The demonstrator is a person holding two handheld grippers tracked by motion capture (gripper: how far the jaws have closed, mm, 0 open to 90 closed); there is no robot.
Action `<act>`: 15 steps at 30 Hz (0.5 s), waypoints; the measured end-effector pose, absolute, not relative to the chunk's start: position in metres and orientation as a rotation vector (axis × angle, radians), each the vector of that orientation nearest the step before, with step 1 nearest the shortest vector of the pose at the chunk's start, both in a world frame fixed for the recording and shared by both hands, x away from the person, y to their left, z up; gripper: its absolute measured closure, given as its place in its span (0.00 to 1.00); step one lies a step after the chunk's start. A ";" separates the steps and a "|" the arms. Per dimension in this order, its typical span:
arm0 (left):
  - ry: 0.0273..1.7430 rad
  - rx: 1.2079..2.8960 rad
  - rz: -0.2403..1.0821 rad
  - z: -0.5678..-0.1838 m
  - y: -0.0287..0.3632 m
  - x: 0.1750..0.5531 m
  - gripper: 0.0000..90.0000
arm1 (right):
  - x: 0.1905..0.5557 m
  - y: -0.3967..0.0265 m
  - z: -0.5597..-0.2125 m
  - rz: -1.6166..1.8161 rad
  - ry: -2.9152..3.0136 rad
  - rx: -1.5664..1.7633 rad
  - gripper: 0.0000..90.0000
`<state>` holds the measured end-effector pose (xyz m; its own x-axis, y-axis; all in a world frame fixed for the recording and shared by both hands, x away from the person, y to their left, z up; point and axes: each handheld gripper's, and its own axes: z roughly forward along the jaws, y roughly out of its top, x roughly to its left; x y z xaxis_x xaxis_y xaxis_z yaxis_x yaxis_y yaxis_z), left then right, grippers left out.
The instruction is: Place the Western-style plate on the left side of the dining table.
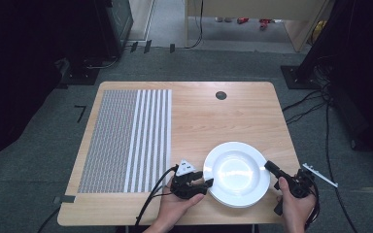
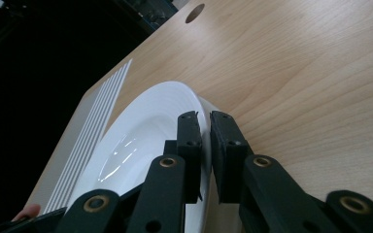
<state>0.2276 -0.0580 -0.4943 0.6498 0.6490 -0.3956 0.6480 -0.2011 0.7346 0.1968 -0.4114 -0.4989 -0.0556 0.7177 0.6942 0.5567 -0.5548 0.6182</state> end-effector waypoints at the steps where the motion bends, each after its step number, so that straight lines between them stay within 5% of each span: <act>1: 1.025 1.894 0.002 -0.494 -0.058 0.228 0.54 | 0.197 -0.411 -0.499 1.678 1.403 2.052 0.93; 15: 1.034 1.871 -0.009 -0.496 -0.057 0.231 0.55 | 0.200 -0.410 -0.502 1.819 1.399 2.038 0.92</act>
<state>0.2310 -0.0569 -0.4961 0.6402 0.6474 -0.4136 0.6545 -0.1777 0.7349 0.1999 -0.4096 -0.5022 -0.1168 0.6476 0.7530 0.5614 -0.5824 0.5879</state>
